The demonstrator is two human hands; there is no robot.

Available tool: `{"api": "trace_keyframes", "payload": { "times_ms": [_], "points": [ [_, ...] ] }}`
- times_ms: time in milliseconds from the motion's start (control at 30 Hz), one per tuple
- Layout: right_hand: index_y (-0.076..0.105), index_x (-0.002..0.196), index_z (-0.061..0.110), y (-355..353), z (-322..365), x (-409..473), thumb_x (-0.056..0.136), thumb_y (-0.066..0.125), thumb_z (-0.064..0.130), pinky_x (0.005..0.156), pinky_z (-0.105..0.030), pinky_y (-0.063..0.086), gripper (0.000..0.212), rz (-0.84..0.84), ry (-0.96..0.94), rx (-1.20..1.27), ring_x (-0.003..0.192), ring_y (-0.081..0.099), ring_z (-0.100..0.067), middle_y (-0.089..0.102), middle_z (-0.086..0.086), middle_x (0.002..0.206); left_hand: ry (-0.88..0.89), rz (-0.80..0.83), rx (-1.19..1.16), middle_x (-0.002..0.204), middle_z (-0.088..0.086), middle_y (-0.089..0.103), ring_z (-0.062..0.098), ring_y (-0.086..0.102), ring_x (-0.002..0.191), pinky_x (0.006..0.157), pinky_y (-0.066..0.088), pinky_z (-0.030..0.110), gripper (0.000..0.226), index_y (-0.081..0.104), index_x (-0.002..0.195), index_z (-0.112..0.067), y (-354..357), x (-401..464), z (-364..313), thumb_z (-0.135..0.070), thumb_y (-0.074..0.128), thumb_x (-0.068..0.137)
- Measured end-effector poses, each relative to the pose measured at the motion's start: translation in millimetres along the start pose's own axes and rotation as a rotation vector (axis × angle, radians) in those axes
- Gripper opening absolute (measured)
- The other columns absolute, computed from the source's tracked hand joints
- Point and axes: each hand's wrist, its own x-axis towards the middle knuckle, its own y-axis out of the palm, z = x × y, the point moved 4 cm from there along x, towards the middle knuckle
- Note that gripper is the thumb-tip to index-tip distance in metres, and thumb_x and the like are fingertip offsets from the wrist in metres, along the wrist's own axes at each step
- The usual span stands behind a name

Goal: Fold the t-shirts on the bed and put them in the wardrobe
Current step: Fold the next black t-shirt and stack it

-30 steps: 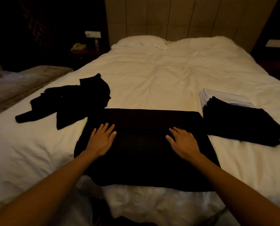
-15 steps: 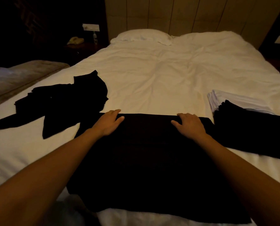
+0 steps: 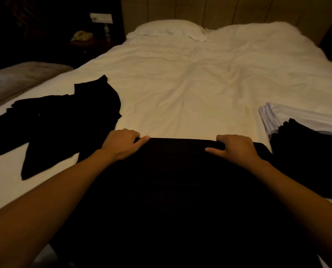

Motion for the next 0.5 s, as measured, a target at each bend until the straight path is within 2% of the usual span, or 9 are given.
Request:
{"api": "trace_keyframes", "payload": {
  "times_ms": [67,167,300,400,500],
  "points": [
    [0.04,0.068,0.024,-7,-3,9,0.081,0.042,0.079,0.048,-0.029,0.026,0.056,-0.064,-0.015,-0.022,0.058,0.046,-0.015,0.045,0.007,0.06,0.01,-0.099,0.06,0.059,-0.004,0.053,0.013,0.053,0.057,0.064,0.048,0.032,0.078,0.055,0.065,-0.018,-9,6,1,-0.077,0.009,0.086],
    [0.04,0.068,0.022,-21,-11,26,0.08,0.046,0.078,0.048,-0.03,0.024,0.057,-0.166,-0.012,-0.013,0.059,0.044,-0.02,0.037,0.007,0.057,0.029,-0.189,0.114,0.056,-0.005,0.049,0.015,0.05,0.054,0.057,0.043,0.03,0.07,0.051,0.063,-0.02,-27,25,0,-0.076,0.02,0.089],
    [0.049,0.075,0.016,-33,-19,47,0.08,0.049,0.076,0.048,-0.029,0.023,0.06,-0.216,0.036,-0.02,0.062,0.051,-0.023,0.045,0.003,0.063,0.048,-0.238,0.138,0.06,-0.004,0.051,0.015,0.051,0.057,0.056,0.044,0.03,0.064,0.049,0.069,-0.02,-44,53,-1,-0.075,0.026,0.089],
    [0.051,0.076,0.013,-38,-22,55,0.079,0.05,0.076,0.051,-0.031,0.03,0.063,-0.265,0.051,-0.023,0.067,0.058,-0.028,0.05,-0.001,0.067,0.071,-0.253,0.131,0.063,-0.003,0.051,0.016,0.051,0.059,0.056,0.047,0.032,0.061,0.046,0.074,-0.02,-49,65,-1,-0.075,0.027,0.09],
    [0.05,0.075,0.012,-47,-21,51,0.08,0.05,0.074,0.051,-0.032,0.025,0.063,-0.293,0.06,-0.018,0.064,0.056,-0.028,0.048,-0.002,0.065,0.097,-0.287,0.082,0.067,-0.002,0.051,0.017,0.05,0.062,0.059,0.051,0.038,0.058,0.047,0.077,-0.018,-55,63,0,-0.072,0.031,0.091]
  ]
}}
